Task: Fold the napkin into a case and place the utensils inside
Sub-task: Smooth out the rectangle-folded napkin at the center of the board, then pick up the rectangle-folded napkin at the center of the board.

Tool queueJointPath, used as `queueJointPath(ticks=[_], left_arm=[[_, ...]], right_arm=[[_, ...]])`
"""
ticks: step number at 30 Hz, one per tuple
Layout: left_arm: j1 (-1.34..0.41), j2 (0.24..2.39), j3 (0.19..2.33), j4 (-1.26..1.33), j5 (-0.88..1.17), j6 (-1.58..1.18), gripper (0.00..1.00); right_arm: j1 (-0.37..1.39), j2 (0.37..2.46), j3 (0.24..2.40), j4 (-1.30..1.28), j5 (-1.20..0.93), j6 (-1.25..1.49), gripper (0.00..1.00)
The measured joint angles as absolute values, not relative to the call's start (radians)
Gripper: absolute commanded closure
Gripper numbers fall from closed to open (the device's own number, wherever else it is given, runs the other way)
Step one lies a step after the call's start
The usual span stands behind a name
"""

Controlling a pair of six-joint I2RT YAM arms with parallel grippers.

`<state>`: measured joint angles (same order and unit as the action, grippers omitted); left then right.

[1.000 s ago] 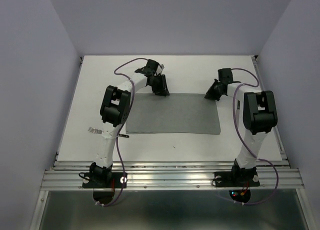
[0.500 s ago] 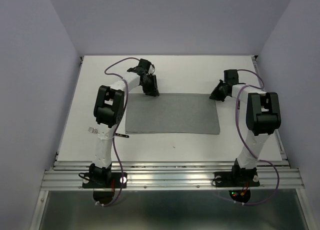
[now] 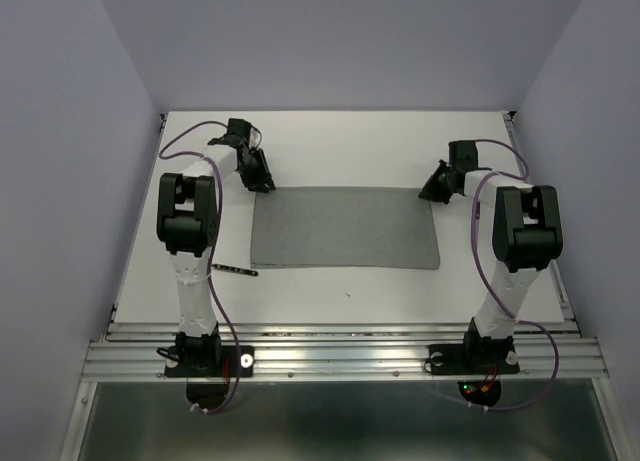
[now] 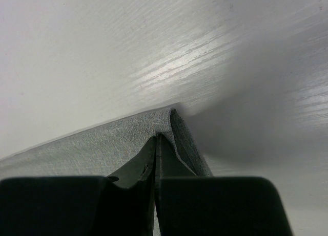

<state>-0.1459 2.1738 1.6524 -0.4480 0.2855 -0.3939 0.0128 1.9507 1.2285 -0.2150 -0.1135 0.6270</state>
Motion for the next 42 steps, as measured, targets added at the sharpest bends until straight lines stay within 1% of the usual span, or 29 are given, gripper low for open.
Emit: queueJointPath(ticks=[7, 21, 26, 30, 34, 35, 38, 40, 42], left_arm=[[-0.11, 2.164, 1.639, -0.445, 0.258, -0.395, 0.63], [-0.106, 2.125, 1.592, -0.438, 0.209, -0.397, 0.63], [-0.104, 2.115, 1.592, -0.439, 0.217, -0.39, 0.61], [-0.103, 2.08, 1.592, -0.443, 0.224, -0.385, 0.58], [-0.103, 2.017, 1.592, -0.456, 0.216, -0.382, 0.54], [-0.103, 1.998, 1.59, -0.458, 0.21, -0.382, 0.5], [-0.104, 1.936, 1.558, -0.456, 0.183, -0.382, 0.42], [-0.104, 1.877, 1.492, -0.453, 0.156, -0.382, 0.37], [-0.104, 1.841, 1.436, -0.455, 0.145, -0.382, 0.35]], right_arm=[[0.013, 1.951, 1.229, -0.215, -0.114, 0.624, 0.99], [0.012, 1.951, 1.229, -0.213, -0.121, 0.613, 0.99], [0.009, 1.949, 1.229, -0.216, -0.139, 0.597, 0.99], [0.007, 1.924, 1.23, -0.255, -0.16, 0.579, 0.96], [0.005, 1.839, 1.232, -0.299, -0.165, 0.555, 0.92], [0.005, 1.808, 1.232, -0.308, -0.165, 0.548, 0.91], [0.005, 1.728, 1.229, -0.315, -0.165, 0.534, 0.88], [0.005, 1.655, 1.211, -0.31, -0.164, 0.525, 0.85], [0.005, 1.61, 1.181, -0.31, -0.163, 0.522, 0.84]])
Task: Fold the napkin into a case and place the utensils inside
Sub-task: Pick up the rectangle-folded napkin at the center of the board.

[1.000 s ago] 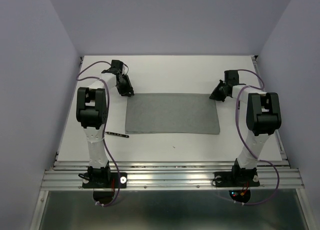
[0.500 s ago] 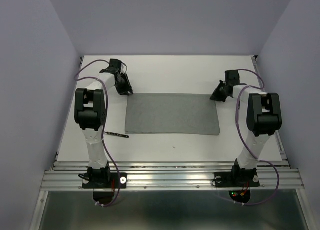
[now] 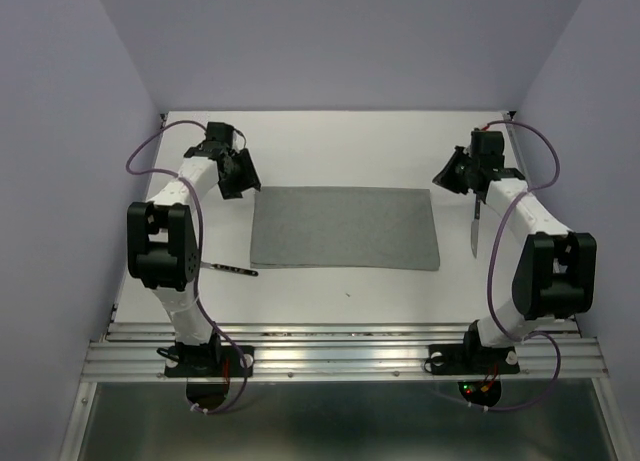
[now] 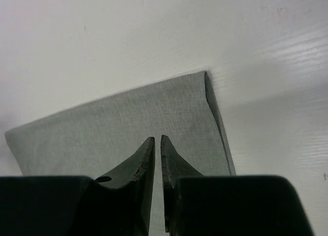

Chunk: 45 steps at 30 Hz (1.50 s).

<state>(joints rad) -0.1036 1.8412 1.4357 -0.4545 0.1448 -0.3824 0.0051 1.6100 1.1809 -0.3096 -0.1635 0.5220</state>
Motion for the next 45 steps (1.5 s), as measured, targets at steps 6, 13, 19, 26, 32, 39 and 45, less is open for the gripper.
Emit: queueJointPath(ticks=[6, 13, 19, 26, 32, 39, 45], left_arm=[[-0.105, 1.789, 1.224, -0.467, 0.131, -0.383, 0.35], [-0.119, 1.752, 1.086, -0.461, 0.158, -0.39, 0.42], [-0.139, 1.752, 1.086, -0.423, 0.177, -0.399, 0.54], [-0.16, 1.768, 1.086, -0.402, 0.179, -0.405, 0.72], [-0.169, 1.77, 1.087, -0.4, 0.179, -0.408, 1.0], [-0.169, 1.77, 1.102, -0.414, 0.18, -0.408, 1.0], [-0.169, 1.77, 1.167, -0.444, 0.178, -0.402, 1.0]], right_arm=[[0.005, 1.546, 1.091, -0.341, -0.161, 0.519, 0.82], [0.005, 1.54, 1.079, -0.359, -0.162, 0.519, 0.81], [0.005, 1.526, 1.077, -0.359, -0.161, 0.519, 0.76], [-0.007, 1.522, 1.046, -0.375, -0.087, 0.508, 0.57], [-0.027, 1.563, 1.039, -0.397, -0.051, 0.478, 0.44], [-0.028, 1.576, 0.981, -0.418, -0.076, 0.45, 0.51], [-0.028, 1.591, 0.931, -0.417, -0.144, 0.424, 0.57]])
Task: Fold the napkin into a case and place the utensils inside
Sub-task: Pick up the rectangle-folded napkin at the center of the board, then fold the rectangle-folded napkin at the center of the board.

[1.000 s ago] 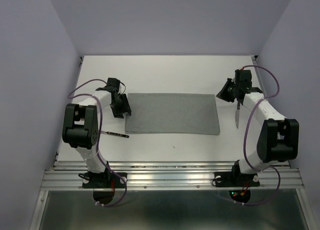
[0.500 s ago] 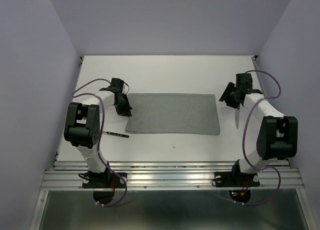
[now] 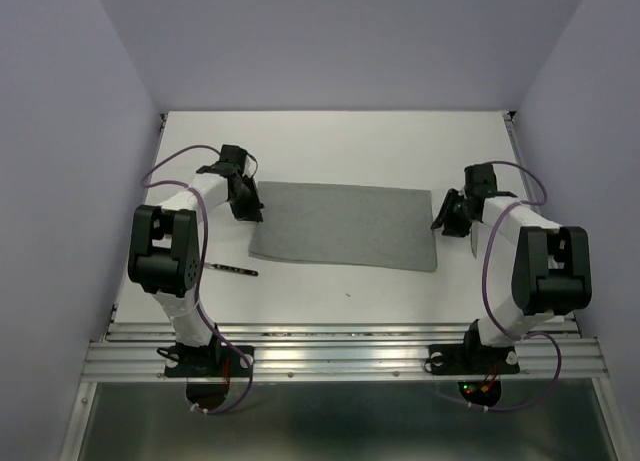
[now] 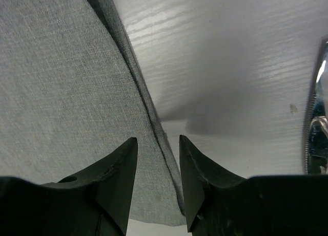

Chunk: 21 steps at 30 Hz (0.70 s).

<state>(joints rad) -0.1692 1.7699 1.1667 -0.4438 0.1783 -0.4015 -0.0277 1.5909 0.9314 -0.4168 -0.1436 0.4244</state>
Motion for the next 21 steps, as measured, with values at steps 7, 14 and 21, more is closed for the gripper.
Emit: queueJointPath(ticks=[7, 14, 21], left_arm=[[-0.169, 1.77, 1.224, -0.473, 0.176, -0.385, 1.0], [-0.174, 1.769, 1.298, -0.52, 0.178, -0.37, 1.0], [-0.229, 1.751, 1.419, -0.554, 0.181, -0.361, 1.0]], right_arm=[[-0.024, 1.627, 0.902, -0.396, -0.212, 0.411, 0.71], [0.003, 1.634, 0.884, -0.356, -0.225, 0.427, 0.91], [0.069, 1.634, 0.867, -0.298, -0.23, 0.488, 0.94]])
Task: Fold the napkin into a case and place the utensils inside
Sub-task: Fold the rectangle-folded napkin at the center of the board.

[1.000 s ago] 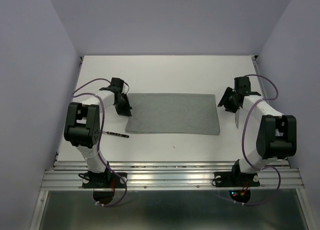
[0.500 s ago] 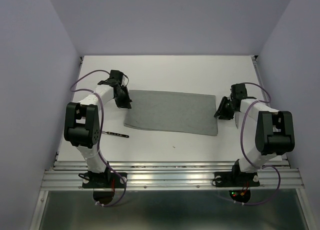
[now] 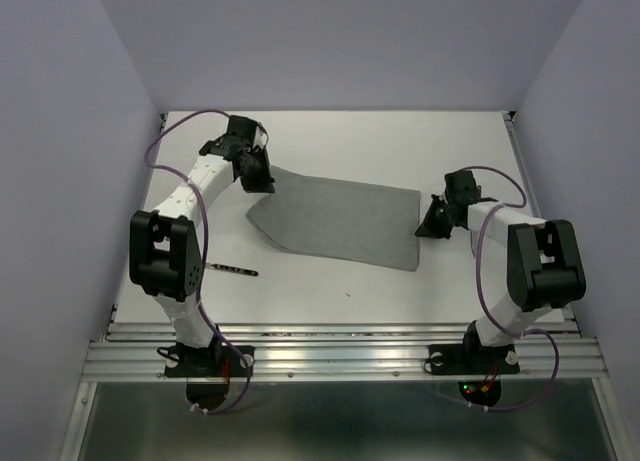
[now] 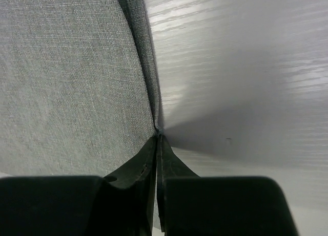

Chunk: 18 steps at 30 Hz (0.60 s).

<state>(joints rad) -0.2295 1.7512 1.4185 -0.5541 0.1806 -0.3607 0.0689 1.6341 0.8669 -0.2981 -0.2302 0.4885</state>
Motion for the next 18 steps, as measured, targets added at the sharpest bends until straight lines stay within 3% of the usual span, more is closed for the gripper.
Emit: queueJointPath(ticks=[18], left_arm=[[-0.459, 1.737, 1.573, -0.581, 0.243, -0.422, 1.0]], right_arm=[[0.294, 1.754, 0.918, -0.117, -0.252, 0.702, 0.95]])
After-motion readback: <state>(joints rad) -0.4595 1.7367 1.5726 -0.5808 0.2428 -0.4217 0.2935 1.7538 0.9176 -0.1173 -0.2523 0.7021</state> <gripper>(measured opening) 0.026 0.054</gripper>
